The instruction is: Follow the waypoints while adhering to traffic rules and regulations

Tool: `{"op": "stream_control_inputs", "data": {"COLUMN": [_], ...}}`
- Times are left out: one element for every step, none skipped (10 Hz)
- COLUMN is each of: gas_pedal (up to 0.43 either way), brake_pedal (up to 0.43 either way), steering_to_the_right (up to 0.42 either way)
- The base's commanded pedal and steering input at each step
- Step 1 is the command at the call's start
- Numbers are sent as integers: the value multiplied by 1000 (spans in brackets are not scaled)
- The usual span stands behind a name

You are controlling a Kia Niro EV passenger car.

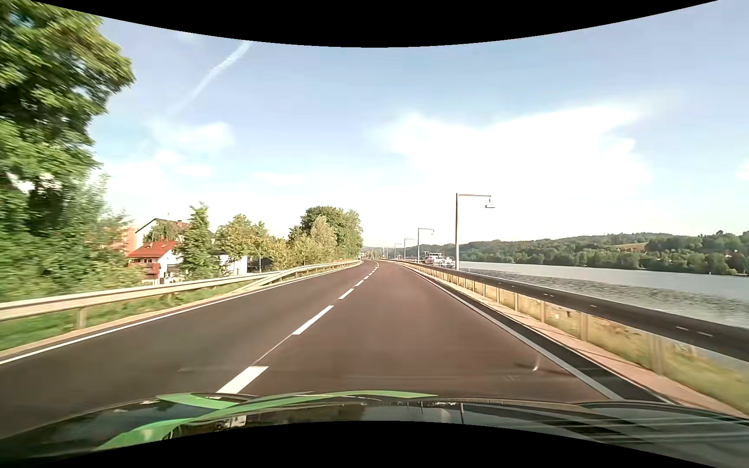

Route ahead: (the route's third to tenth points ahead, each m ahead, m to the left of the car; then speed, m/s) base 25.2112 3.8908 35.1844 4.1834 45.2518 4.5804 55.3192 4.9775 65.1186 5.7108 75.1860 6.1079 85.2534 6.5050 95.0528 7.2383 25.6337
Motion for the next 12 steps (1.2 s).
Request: {"op": "stream_control_inputs", "data": {"gas_pedal": [209,209,209,220,240,260,268,268,268,268,268,268], "brake_pedal": [0,0,0,0,0,0,0,0,0,0,0,0], "steering_to_the_right": [-5,-6,-6,-6,-6,-5,-4,-4,-4,-4,-4,-4]}}
